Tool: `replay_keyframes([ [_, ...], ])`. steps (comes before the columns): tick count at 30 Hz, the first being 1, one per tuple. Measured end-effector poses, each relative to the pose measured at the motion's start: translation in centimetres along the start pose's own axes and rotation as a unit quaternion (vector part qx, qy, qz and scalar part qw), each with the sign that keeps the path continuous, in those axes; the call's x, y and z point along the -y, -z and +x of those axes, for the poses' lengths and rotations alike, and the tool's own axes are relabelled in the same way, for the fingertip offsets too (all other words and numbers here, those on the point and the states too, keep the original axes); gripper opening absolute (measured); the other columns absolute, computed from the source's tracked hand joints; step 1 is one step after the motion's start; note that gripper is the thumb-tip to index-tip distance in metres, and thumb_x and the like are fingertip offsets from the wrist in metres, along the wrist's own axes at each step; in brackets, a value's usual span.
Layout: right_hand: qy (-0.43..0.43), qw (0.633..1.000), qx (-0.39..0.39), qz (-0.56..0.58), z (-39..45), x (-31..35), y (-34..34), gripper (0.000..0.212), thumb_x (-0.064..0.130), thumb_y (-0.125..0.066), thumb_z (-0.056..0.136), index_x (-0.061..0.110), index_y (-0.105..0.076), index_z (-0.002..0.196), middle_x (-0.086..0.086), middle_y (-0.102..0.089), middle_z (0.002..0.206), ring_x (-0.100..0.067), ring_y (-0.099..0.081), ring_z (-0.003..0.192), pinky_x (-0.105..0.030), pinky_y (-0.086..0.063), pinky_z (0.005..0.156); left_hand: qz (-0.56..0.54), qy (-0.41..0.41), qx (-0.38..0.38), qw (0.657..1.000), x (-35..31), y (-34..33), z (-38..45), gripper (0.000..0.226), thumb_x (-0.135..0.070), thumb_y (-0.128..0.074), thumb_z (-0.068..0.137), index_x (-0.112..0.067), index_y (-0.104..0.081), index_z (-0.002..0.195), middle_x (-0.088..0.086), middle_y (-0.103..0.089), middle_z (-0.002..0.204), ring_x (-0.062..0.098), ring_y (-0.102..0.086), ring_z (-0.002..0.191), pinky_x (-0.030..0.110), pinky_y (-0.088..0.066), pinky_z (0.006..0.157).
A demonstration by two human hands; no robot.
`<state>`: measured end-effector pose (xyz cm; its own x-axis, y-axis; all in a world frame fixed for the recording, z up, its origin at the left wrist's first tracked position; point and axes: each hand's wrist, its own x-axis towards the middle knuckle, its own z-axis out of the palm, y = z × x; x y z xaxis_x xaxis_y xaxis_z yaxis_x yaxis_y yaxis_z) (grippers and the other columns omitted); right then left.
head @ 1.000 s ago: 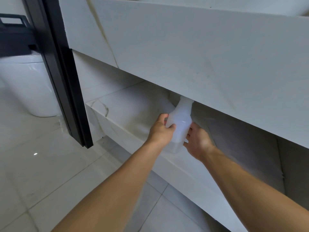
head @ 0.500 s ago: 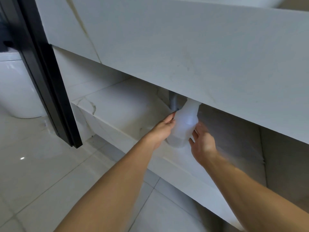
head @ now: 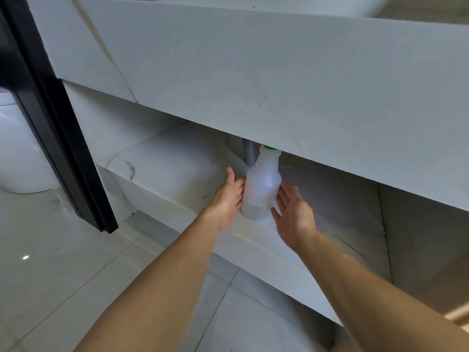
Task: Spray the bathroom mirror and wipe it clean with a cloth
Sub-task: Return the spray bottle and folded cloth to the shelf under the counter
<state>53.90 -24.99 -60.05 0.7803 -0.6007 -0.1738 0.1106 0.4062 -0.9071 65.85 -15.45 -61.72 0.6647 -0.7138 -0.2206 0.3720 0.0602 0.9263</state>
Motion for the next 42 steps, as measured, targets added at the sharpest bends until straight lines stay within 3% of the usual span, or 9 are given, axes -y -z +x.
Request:
replay_keyframes([
  [7,-0.015,1.0,0.013,0.009,0.5,-0.1,0.2,0.05,0.043,-0.018,0.108,0.027,-0.035,0.152,0.014,-0.039,0.155,-0.005,-0.028,0.147,-0.037,-0.017,0.124,-0.003,0.023,0.04,0.999,-0.3,0.2,-0.3,0.086,-0.075,-0.003,0.093,-0.024,-0.03,0.156,-0.004,-0.038,0.158,0.013,-0.031,0.148,0.038,-0.014,0.126],
  [14,-0.005,1.0,-0.025,0.008,0.1,0.1,0.2,0.05,0.042,-0.028,0.107,0.026,-0.033,0.154,0.01,-0.037,0.157,-0.01,-0.029,0.147,-0.035,-0.022,0.122,0.019,0.009,0.033,0.999,-0.5,0.1,-0.7,0.077,-0.069,-0.004,0.097,-0.026,-0.028,0.156,-0.009,-0.035,0.159,0.007,-0.028,0.148,0.033,-0.015,0.125],
  [20,0.03,0.996,-0.083,-0.021,-1.6,1.5,-0.3,0.045,0.033,-0.037,0.106,0.023,-0.042,0.15,0.003,-0.044,0.153,-0.015,-0.039,0.142,-0.035,-0.031,0.118,0.008,-0.003,0.006,1.0,-1.4,1.0,-1.1,0.076,-0.068,-0.005,0.098,-0.024,-0.018,0.159,-0.008,-0.017,0.166,0.008,-0.012,0.153,0.037,-0.005,0.126],
  [28,0.023,0.994,-0.109,0.005,-3.1,2.5,-2.4,0.043,0.028,-0.036,0.106,0.022,-0.044,0.148,0.001,-0.046,0.152,-0.016,-0.042,0.141,-0.035,-0.033,0.116,0.019,-0.032,-0.024,0.999,-3.5,3.1,-3.4,0.074,-0.066,-0.006,0.099,-0.023,-0.025,0.157,-0.007,-0.023,0.164,0.011,-0.016,0.152,0.04,-0.008,0.126],
  [36,-0.044,0.977,-0.208,0.02,-6.3,1.6,-5.7,0.039,0.026,-0.032,0.107,0.015,-0.048,0.141,-0.012,-0.054,0.142,-0.026,-0.052,0.13,-0.046,-0.039,0.113,0.016,-0.058,-0.062,0.996,-5.1,6.3,-6.5,0.073,-0.066,-0.007,0.1,-0.026,-0.031,0.155,-0.006,-0.027,0.163,0.013,-0.018,0.152,0.042,-0.008,0.126],
  [42,-0.07,0.99,-0.118,0.015,-8.1,0.3,-12.8,0.03,0.025,-0.034,0.104,0.017,-0.059,0.12,-0.009,-0.064,0.119,-0.023,-0.061,0.115,-0.042,-0.047,0.104,0.023,-0.109,-0.124,0.986,-7.7,10.8,-10.8,0.07,-0.063,-0.008,0.101,-0.025,-0.037,0.152,-0.004,-0.034,0.16,0.014,-0.022,0.151,0.04,-0.011,0.125],
])
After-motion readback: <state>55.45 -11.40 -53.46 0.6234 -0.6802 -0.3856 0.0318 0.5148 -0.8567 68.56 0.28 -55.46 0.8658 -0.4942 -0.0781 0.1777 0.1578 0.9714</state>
